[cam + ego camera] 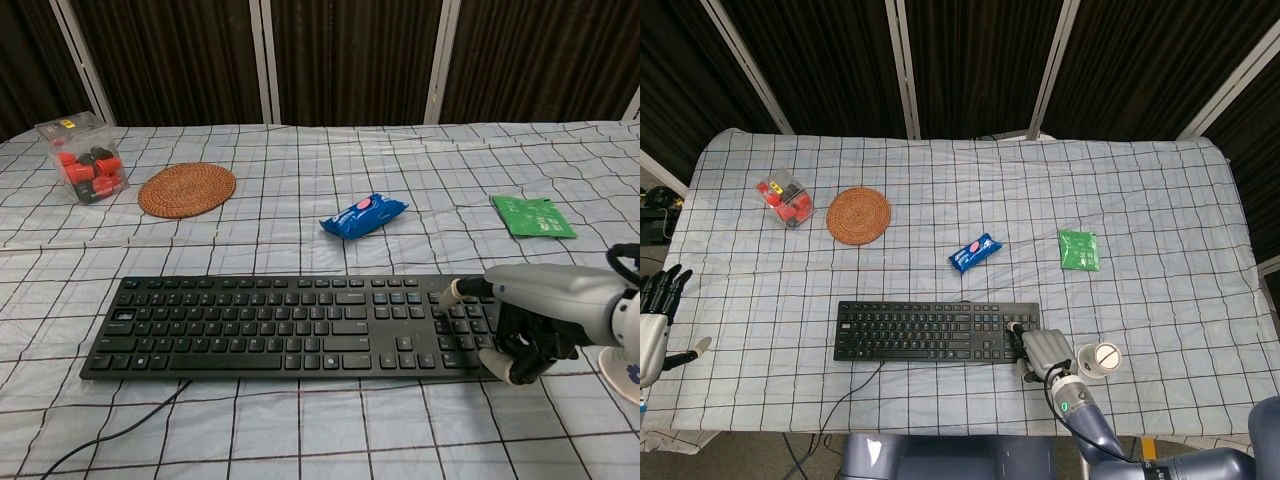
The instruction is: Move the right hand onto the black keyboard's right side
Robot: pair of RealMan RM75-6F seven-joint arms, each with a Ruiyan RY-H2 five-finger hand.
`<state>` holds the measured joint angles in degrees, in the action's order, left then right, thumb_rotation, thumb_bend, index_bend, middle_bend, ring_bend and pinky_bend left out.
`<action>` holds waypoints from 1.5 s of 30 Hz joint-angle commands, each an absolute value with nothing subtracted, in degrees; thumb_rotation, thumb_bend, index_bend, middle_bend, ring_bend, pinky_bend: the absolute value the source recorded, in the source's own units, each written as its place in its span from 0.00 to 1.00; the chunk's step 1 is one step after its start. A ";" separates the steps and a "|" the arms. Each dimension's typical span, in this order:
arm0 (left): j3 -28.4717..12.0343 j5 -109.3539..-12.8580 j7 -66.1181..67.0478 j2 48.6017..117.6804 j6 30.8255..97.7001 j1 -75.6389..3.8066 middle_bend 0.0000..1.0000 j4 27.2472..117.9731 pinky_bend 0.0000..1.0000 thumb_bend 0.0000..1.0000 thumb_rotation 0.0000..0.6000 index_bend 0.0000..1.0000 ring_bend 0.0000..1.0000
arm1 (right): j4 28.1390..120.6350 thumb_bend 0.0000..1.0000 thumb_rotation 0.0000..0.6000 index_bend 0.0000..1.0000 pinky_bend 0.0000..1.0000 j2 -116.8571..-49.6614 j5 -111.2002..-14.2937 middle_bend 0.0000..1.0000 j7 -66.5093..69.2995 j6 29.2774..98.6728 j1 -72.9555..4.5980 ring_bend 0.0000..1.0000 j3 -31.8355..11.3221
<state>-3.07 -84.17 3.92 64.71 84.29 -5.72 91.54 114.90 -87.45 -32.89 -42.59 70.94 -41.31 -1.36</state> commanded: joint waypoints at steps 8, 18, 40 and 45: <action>-3.18 -83.95 3.97 64.74 84.18 -5.82 0.00 91.54 0.00 0.12 1.00 0.00 0.00 | 114.06 0.53 1.00 0.13 0.75 -89.71 -32.74 0.89 -43.05 71.85 -40.99 0.87 -1.08; -3.20 -83.83 3.69 64.69 84.19 -5.80 0.00 91.58 0.00 0.13 1.00 0.00 0.00 | 113.46 0.53 1.00 0.13 0.75 -90.69 -31.98 0.89 -43.70 72.55 -40.73 0.87 -1.19; -3.06 -84.06 2.83 64.47 85.07 -5.26 0.00 91.70 0.00 0.12 1.00 0.00 0.00 | 120.17 0.37 1.00 0.10 0.63 -78.45 -56.55 0.55 -34.42 82.56 -34.77 0.50 -3.16; -2.87 -84.72 2.82 64.42 85.73 -5.01 0.00 91.87 0.00 0.12 1.00 0.00 0.00 | 121.20 0.23 1.00 0.03 0.24 -69.38 -64.96 0.13 -28.46 82.28 -30.49 0.05 1.53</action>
